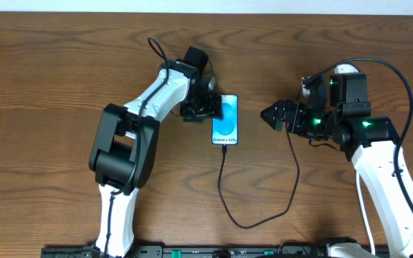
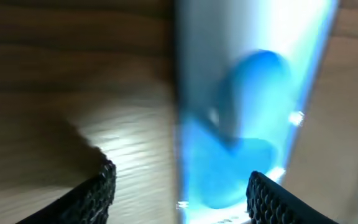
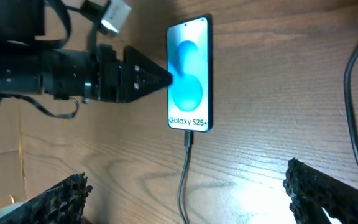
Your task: Plug charger to phone and switch on socket
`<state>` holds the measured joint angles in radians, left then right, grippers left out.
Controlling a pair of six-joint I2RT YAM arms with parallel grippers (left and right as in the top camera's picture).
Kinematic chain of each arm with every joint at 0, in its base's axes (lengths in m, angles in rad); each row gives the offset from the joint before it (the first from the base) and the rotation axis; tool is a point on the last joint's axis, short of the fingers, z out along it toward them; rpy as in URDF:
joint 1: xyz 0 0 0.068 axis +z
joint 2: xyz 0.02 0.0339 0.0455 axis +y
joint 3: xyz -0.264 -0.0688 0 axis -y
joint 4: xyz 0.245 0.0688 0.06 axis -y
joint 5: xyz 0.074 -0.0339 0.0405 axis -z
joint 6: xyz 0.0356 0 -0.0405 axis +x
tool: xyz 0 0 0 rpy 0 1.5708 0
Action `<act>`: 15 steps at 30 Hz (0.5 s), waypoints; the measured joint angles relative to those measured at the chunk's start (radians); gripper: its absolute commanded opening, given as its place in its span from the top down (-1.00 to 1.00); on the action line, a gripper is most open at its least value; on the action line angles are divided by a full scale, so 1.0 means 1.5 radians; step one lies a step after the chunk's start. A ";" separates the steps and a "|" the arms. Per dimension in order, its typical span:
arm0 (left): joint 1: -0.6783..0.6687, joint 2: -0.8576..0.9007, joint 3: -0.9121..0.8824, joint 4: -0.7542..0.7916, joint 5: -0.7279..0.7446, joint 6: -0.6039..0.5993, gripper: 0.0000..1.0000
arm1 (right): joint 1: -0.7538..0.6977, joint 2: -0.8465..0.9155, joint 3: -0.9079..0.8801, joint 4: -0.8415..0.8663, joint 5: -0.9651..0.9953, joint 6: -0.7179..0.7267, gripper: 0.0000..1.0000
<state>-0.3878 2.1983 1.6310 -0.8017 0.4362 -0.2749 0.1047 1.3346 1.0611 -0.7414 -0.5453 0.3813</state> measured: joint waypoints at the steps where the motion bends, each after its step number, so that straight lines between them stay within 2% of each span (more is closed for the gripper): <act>1: 0.000 -0.005 -0.001 -0.003 -0.024 -0.004 -0.62 | 0.000 0.000 0.000 -0.001 0.000 -0.001 -0.99; 3: 0.001 -0.025 -0.004 -0.005 -0.074 -0.007 -0.73 | 0.000 0.000 0.000 -0.007 0.004 -0.006 -0.98; 8: 0.001 -0.137 -0.006 -0.006 -0.193 -0.011 -0.76 | 0.000 0.003 0.053 -0.089 0.048 -0.017 -0.99; 15: 0.001 -0.304 -0.005 -0.004 -0.294 -0.011 -0.78 | -0.008 0.089 0.303 -0.282 0.166 -0.038 -0.99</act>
<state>-0.3870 1.7428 1.6238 -0.8078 -0.0055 -0.2913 0.0933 1.4677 1.5158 -1.1637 -0.2966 0.3241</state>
